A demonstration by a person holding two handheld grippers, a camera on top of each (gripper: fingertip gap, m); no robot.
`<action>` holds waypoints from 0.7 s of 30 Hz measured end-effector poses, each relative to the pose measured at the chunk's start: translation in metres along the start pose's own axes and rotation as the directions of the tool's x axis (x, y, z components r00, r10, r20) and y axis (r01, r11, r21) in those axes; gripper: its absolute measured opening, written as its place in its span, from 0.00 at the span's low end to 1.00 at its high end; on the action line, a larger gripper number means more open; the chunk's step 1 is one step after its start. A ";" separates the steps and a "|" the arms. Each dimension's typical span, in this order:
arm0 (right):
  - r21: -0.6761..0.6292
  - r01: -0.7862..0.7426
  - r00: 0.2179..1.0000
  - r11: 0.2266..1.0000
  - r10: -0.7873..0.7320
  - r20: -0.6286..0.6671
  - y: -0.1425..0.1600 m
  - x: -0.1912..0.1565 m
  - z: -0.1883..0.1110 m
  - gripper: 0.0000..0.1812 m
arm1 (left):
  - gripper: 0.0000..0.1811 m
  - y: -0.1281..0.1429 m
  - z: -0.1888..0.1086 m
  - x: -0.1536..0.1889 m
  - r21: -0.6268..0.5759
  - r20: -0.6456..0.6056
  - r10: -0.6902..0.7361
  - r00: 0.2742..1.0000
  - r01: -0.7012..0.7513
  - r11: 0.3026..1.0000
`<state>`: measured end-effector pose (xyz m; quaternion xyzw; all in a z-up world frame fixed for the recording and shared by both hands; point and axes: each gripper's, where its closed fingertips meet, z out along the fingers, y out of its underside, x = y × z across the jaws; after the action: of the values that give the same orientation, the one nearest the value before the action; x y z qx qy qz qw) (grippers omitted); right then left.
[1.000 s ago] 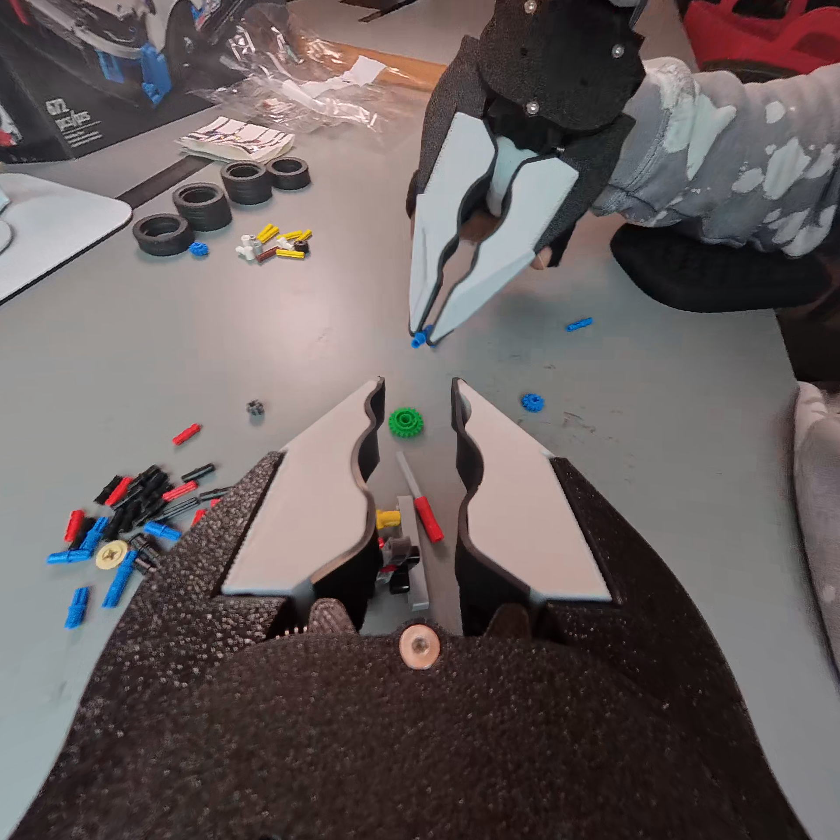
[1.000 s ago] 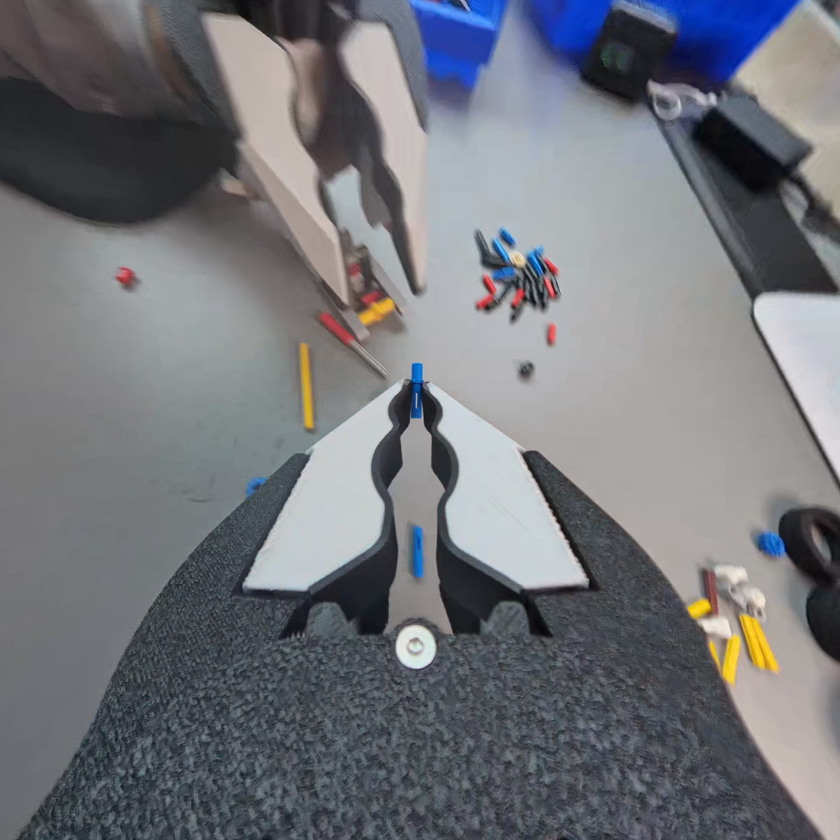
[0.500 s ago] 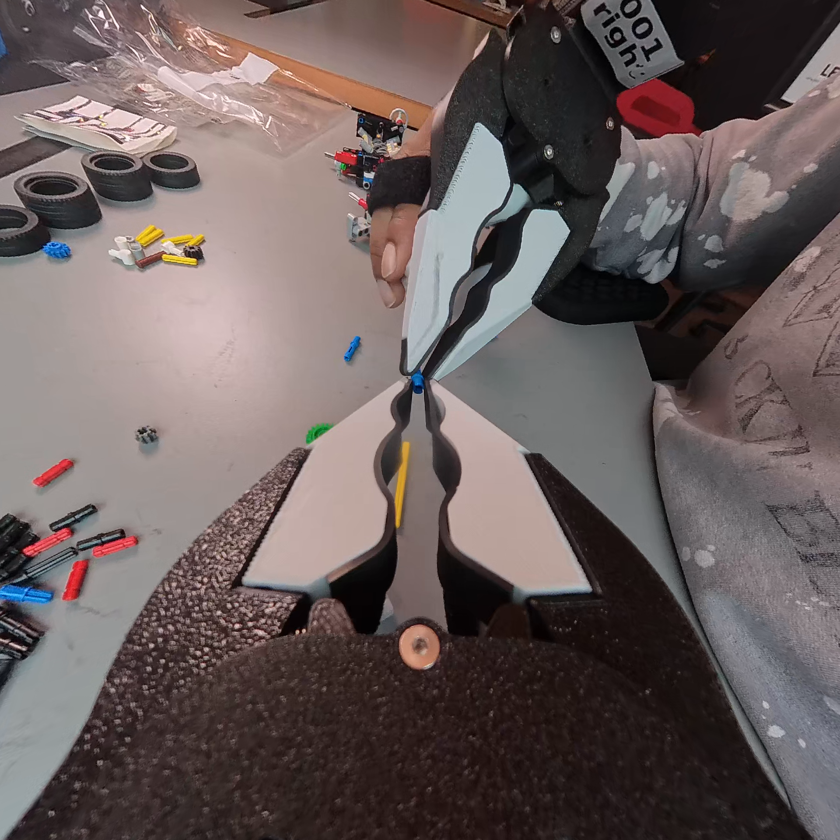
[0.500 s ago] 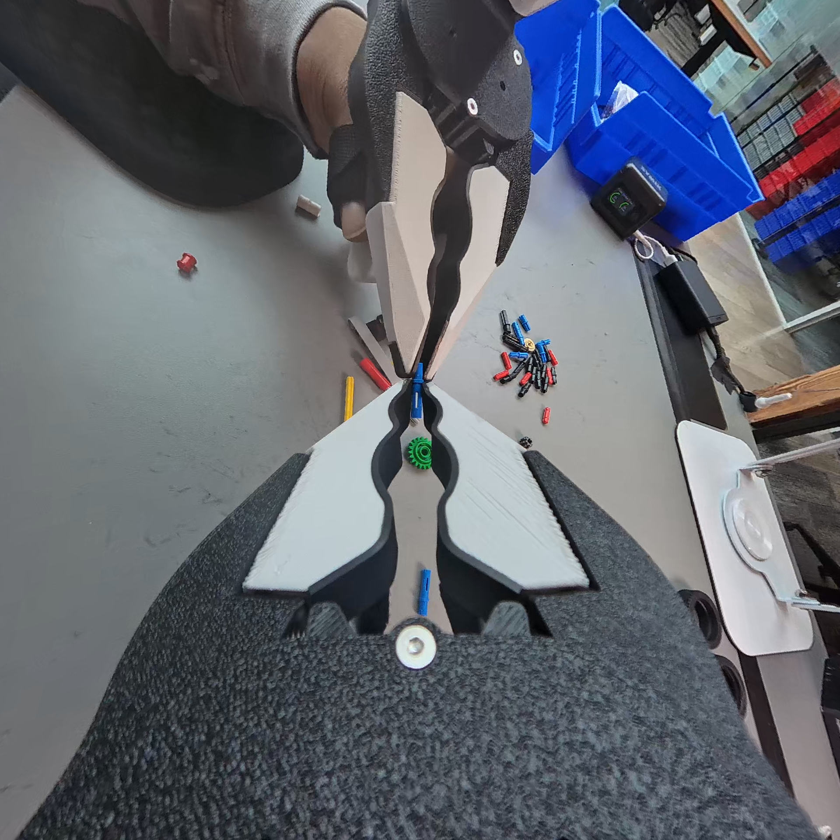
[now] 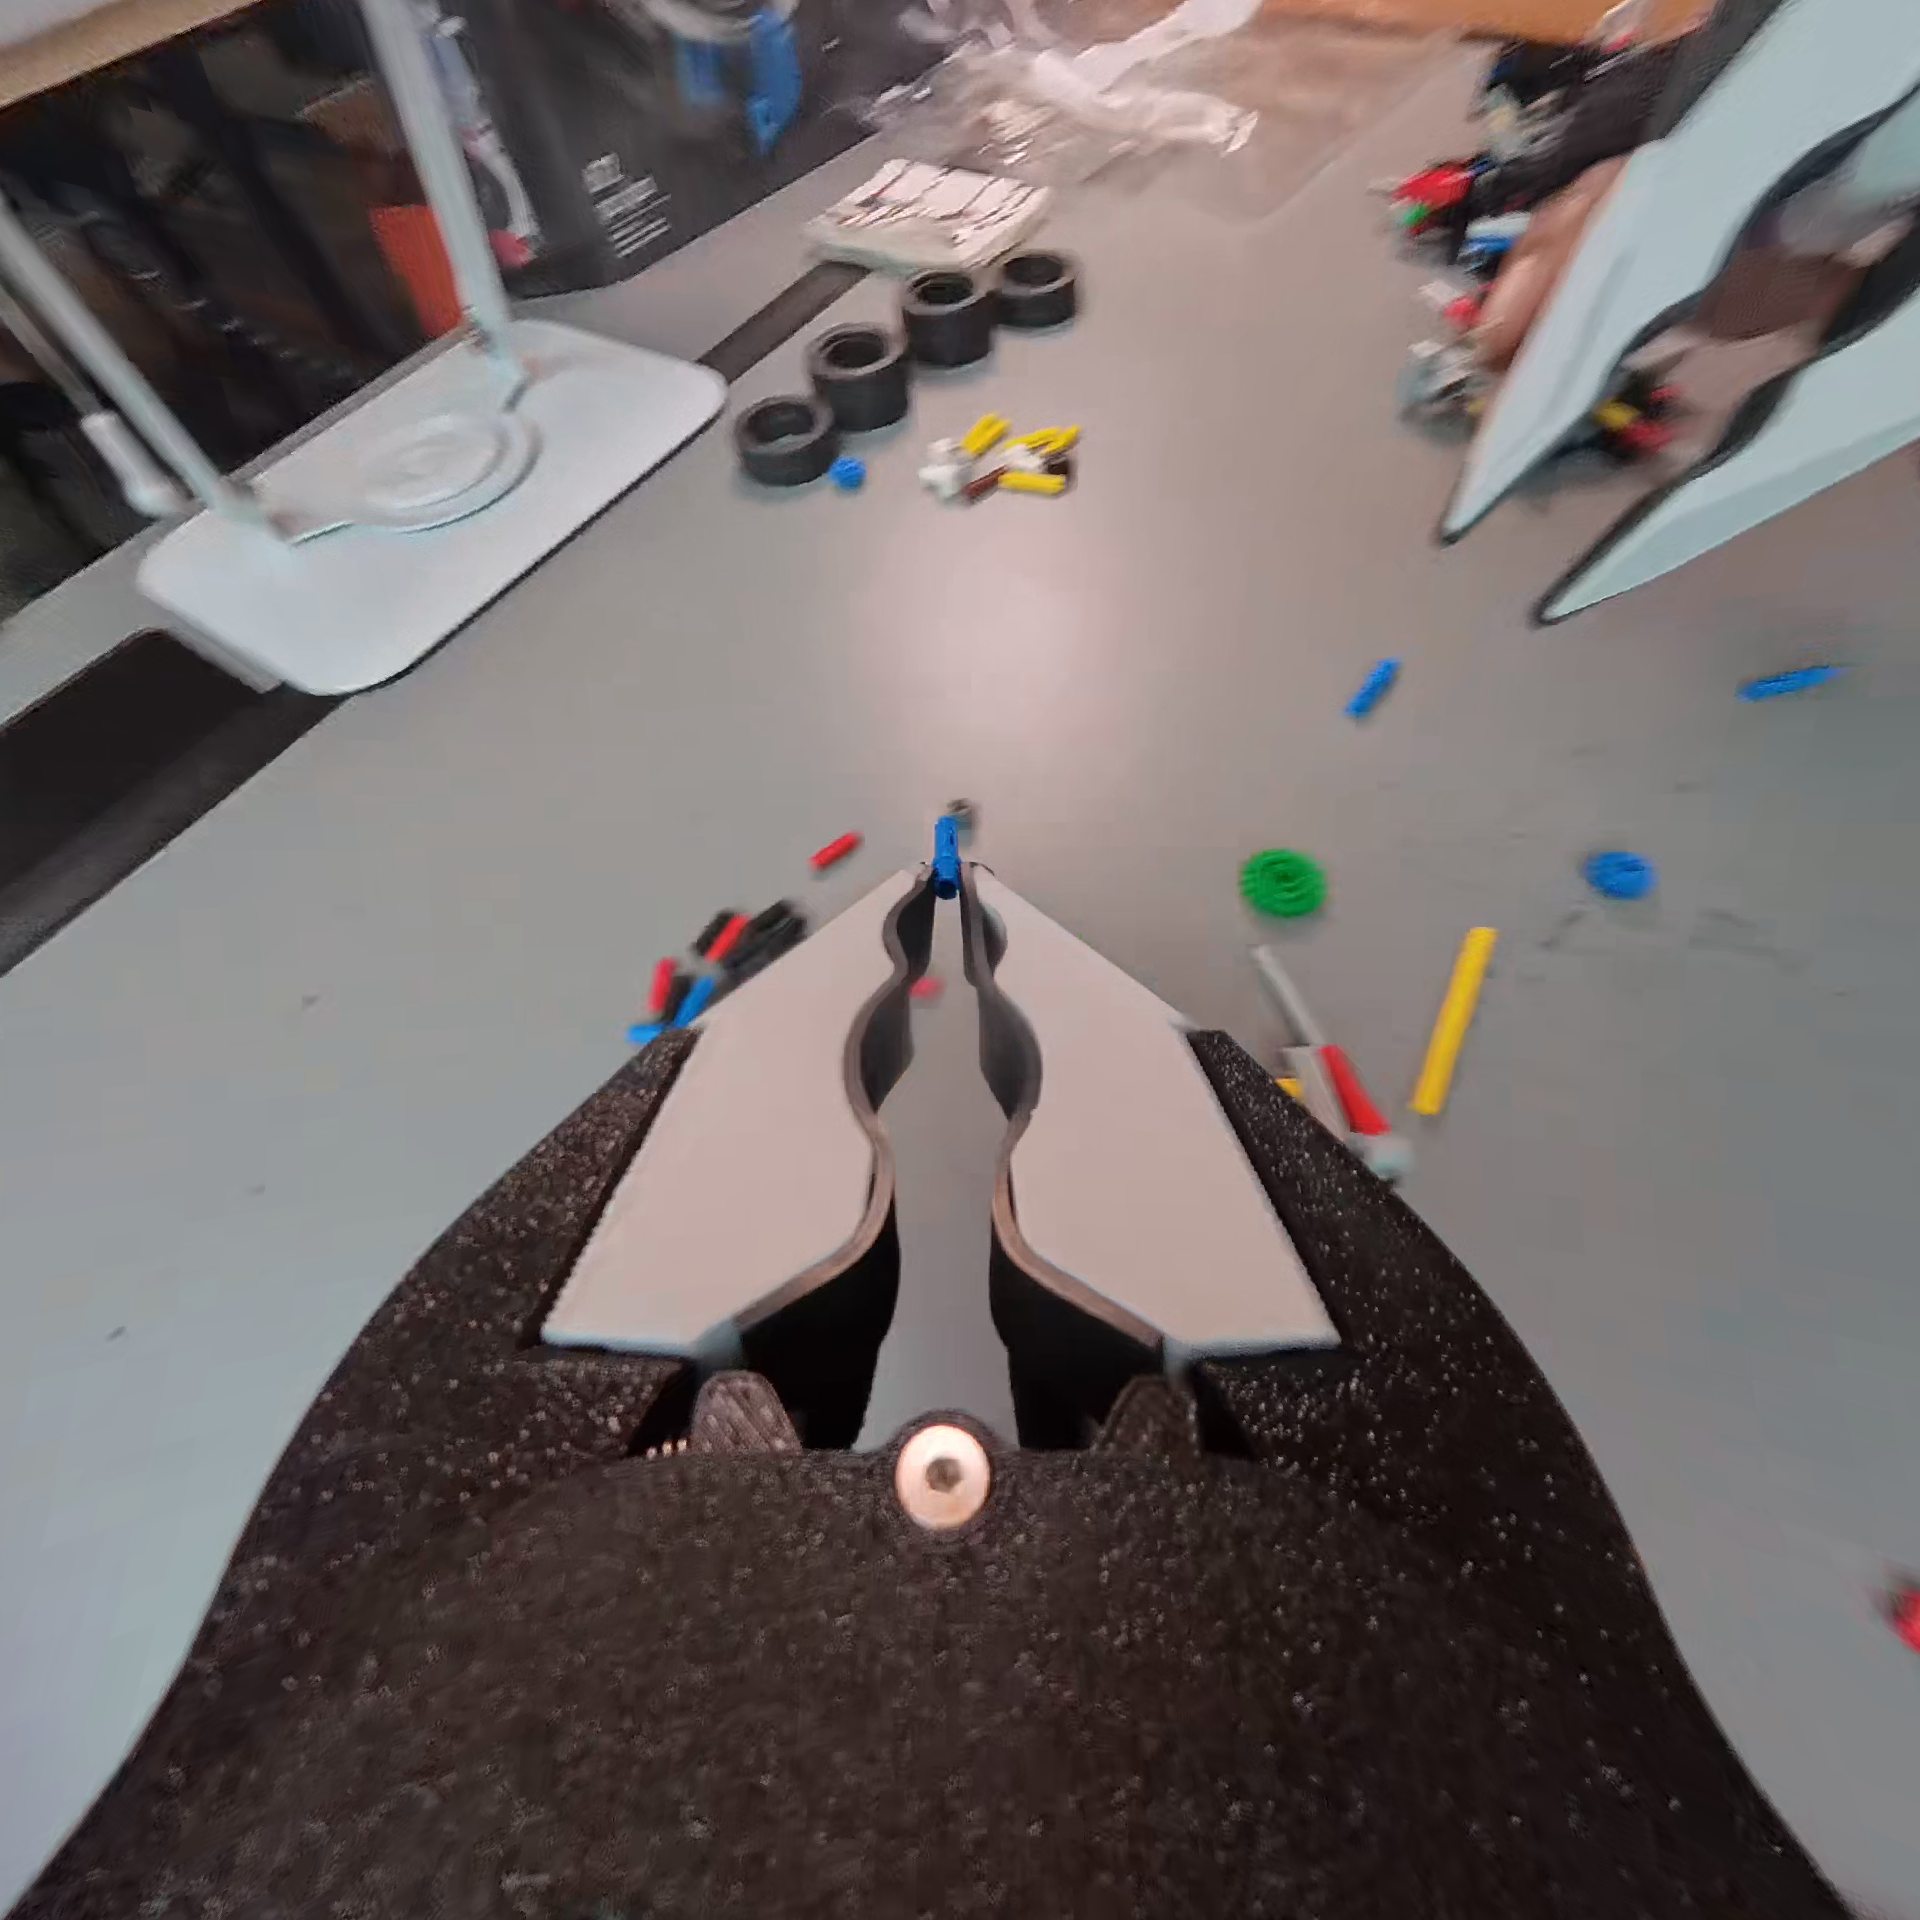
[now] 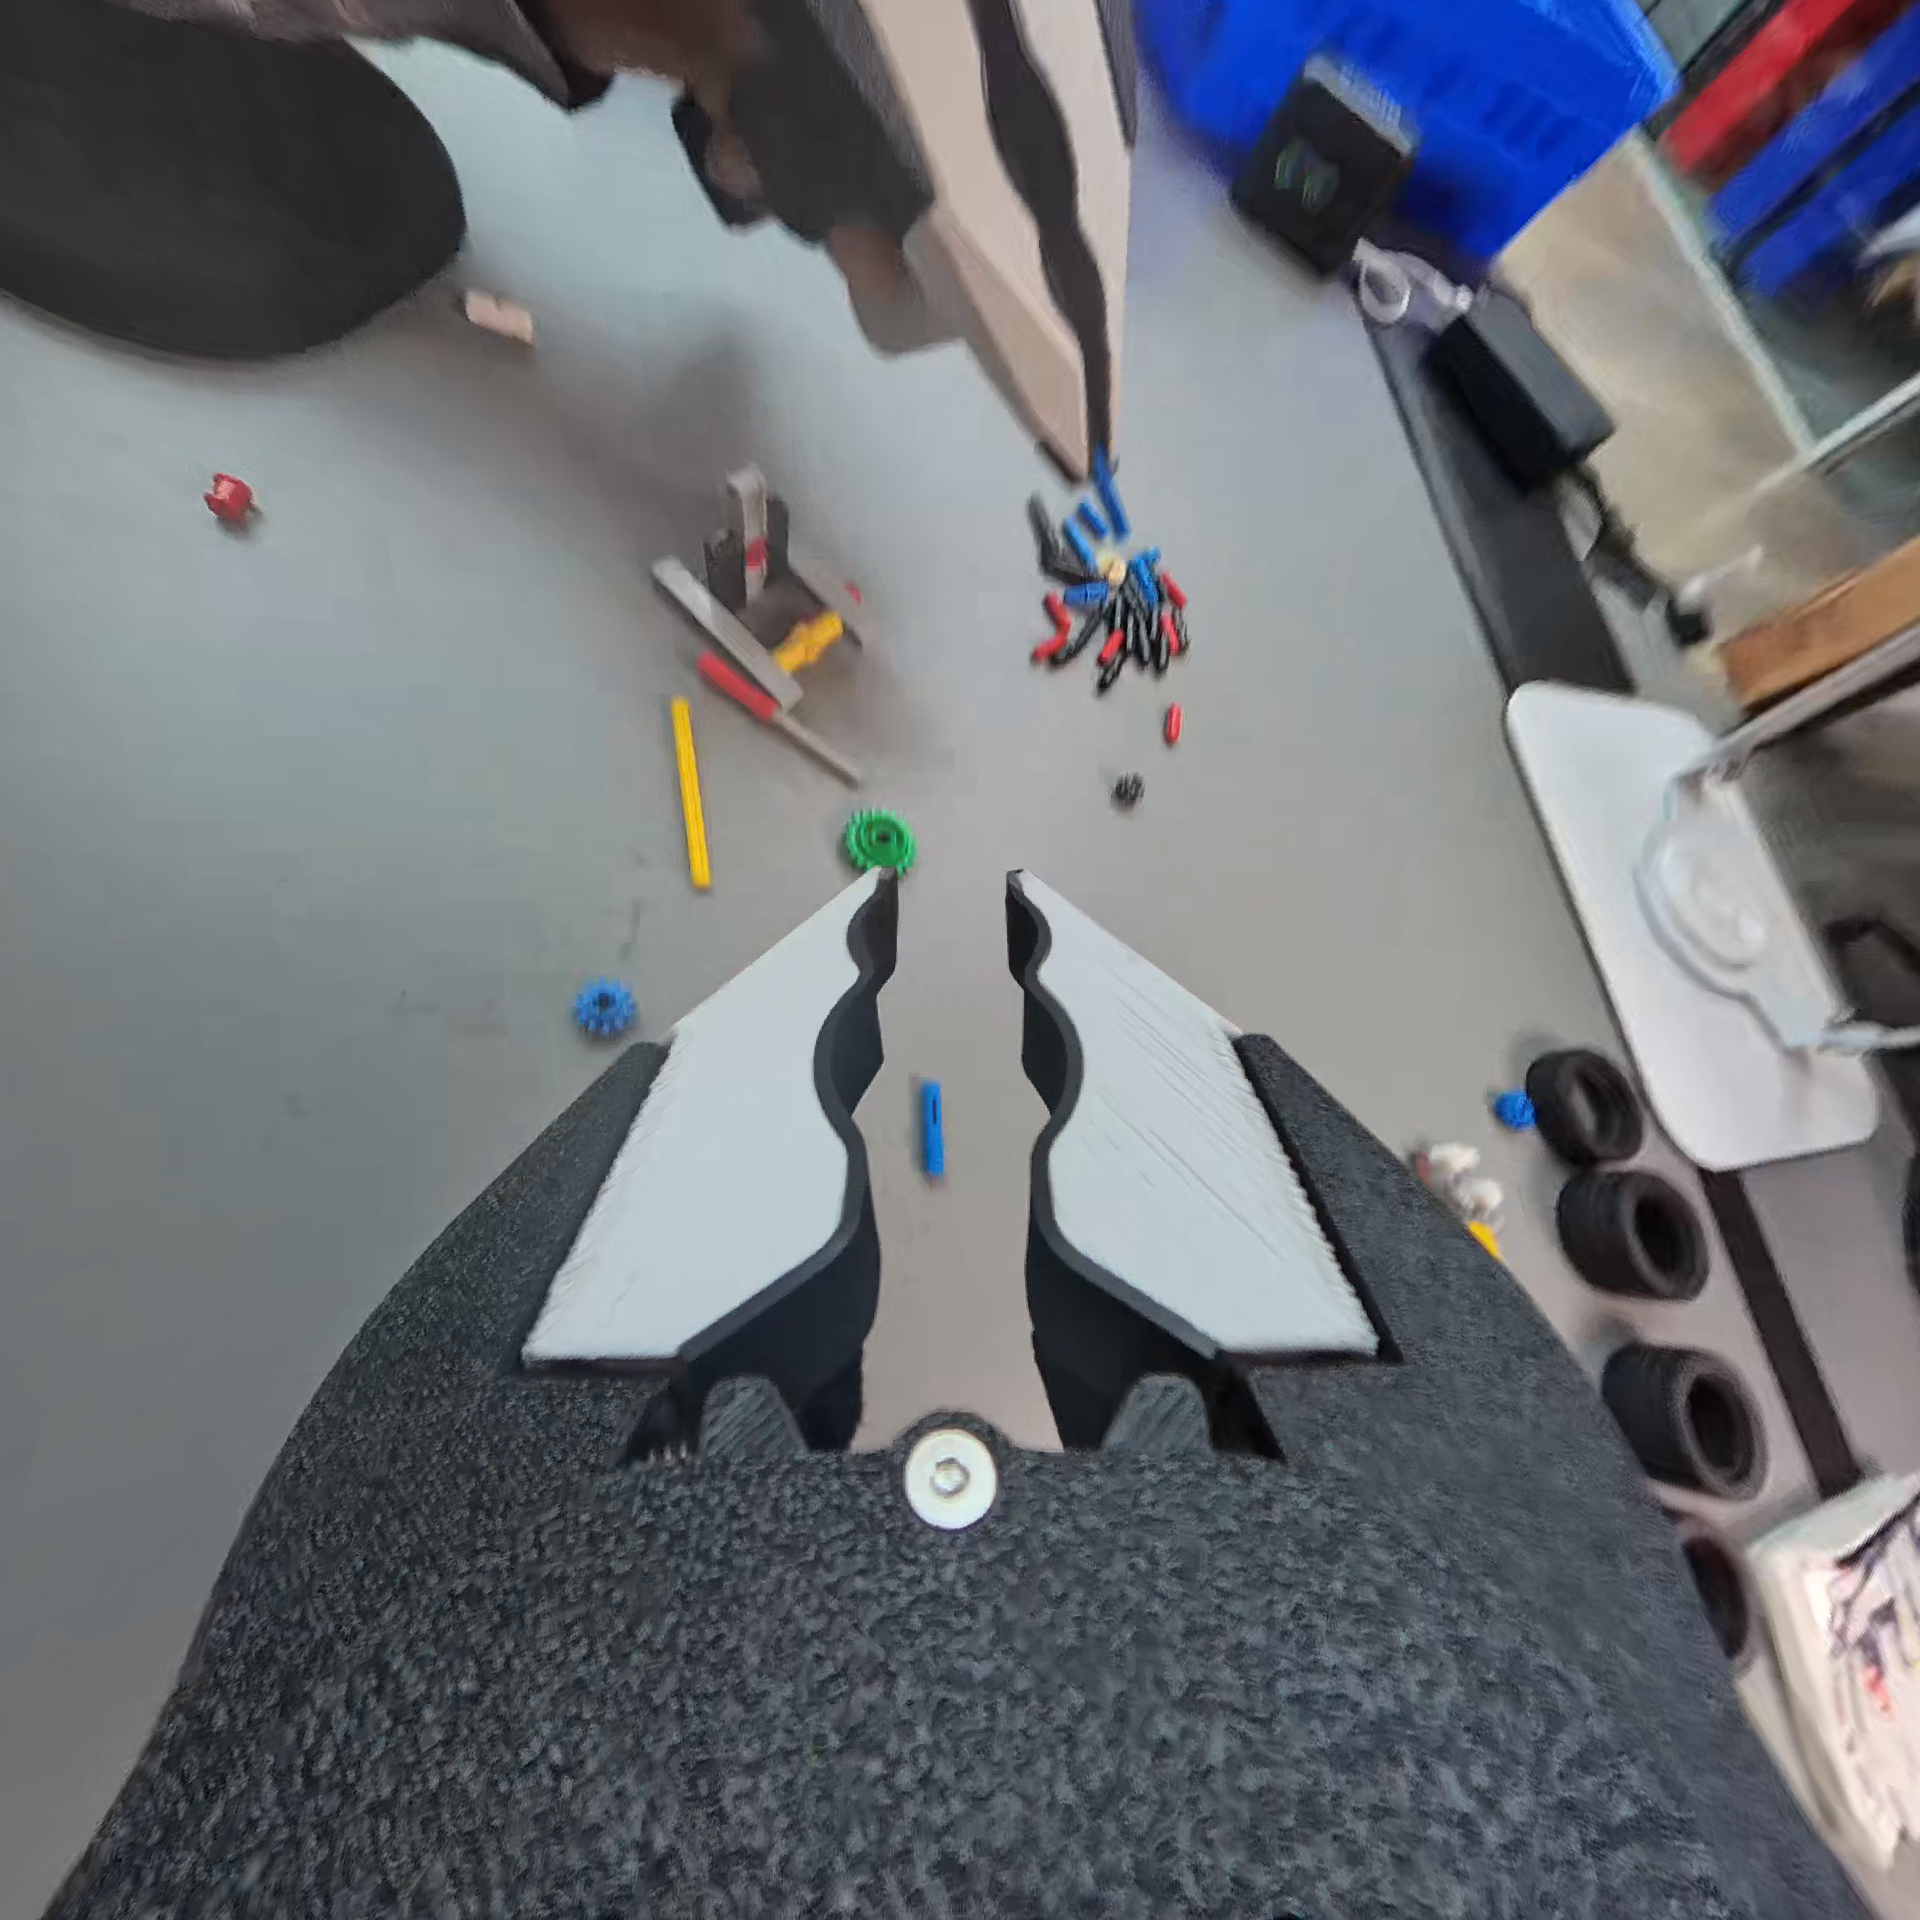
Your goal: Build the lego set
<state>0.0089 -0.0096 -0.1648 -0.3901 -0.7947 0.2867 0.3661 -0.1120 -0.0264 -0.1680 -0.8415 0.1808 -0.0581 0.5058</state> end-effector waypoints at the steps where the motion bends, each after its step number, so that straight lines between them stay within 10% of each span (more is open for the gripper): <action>1: -0.061 -0.048 0.998 0.997 0.050 0.027 0.016 0.000 -0.003 0.13 | 0.02 0.009 0.000 -0.019 -0.030 0.061 -0.009 0.998 0.011 0.999; 14: -0.364 -0.252 0.943 0.897 0.312 0.114 0.085 -0.009 0.014 0.02 | 0.16 0.054 0.019 -0.055 -0.189 0.142 -0.097 0.985 0.123 0.974; 21: -0.074 -0.118 0.988 0.990 0.125 0.093 0.023 -0.011 0.025 0.02 | 0.14 -0.008 0.006 0.052 -0.001 -0.328 -0.048 0.943 0.051 0.999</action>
<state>0.0027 -0.0105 -0.1998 -0.4357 -0.7957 0.2998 0.2952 -0.0599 -0.0368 -0.1689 -0.8224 0.2411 -0.2107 0.4703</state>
